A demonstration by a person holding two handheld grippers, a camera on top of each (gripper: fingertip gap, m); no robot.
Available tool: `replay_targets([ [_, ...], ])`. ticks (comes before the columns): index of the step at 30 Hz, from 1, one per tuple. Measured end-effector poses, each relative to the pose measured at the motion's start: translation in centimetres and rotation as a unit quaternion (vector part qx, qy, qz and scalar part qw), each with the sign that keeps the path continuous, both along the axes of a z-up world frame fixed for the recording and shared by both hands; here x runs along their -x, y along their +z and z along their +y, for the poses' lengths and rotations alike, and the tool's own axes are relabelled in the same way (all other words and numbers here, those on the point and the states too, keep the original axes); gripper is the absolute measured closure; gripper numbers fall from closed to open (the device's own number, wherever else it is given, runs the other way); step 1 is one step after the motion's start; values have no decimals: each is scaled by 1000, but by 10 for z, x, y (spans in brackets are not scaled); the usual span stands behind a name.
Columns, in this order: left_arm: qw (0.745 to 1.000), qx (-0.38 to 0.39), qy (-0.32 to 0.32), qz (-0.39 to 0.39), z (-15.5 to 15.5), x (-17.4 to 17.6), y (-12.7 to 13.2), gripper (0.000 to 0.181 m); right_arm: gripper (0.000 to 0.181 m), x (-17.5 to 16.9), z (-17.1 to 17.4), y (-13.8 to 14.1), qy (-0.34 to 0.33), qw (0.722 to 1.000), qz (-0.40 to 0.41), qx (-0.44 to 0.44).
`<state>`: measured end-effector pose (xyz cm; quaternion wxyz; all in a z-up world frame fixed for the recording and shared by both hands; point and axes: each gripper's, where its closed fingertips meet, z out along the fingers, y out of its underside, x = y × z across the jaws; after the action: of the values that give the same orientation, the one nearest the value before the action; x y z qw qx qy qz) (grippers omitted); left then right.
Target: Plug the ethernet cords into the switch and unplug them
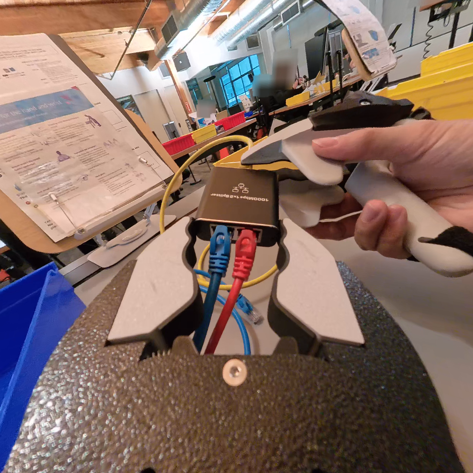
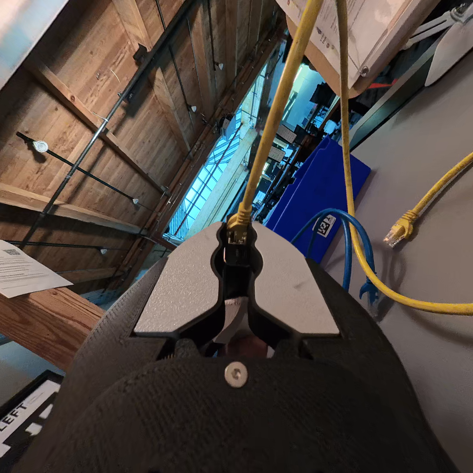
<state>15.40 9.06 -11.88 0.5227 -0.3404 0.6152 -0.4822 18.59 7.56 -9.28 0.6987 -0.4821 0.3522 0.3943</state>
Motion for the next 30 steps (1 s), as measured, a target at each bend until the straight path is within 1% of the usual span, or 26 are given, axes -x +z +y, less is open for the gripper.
replay_targets([
  [9,1000,-5,18,3,2,-1,-2,120,167,3,3,-5,15,1000,8,3],
  [15,1000,5,23,11,2,-2,-6,120,168,3,4,-8,11,1000,7,-7],
  [21,999,19,31,15,1,-3,-16,121,167,2,4,-15,14,999,-28,18],
  [24,999,14,31,1,0,-3,-13,121,168,3,2,-12,10,999,-50,14],
  [26,999,12,34,-11,1,-2,-9,121,168,4,2,-7,-4,998,-58,-1],
  [30,999,7,39,-9,3,-2,-10,120,168,2,4,-9,-2,999,-17,-28],
])
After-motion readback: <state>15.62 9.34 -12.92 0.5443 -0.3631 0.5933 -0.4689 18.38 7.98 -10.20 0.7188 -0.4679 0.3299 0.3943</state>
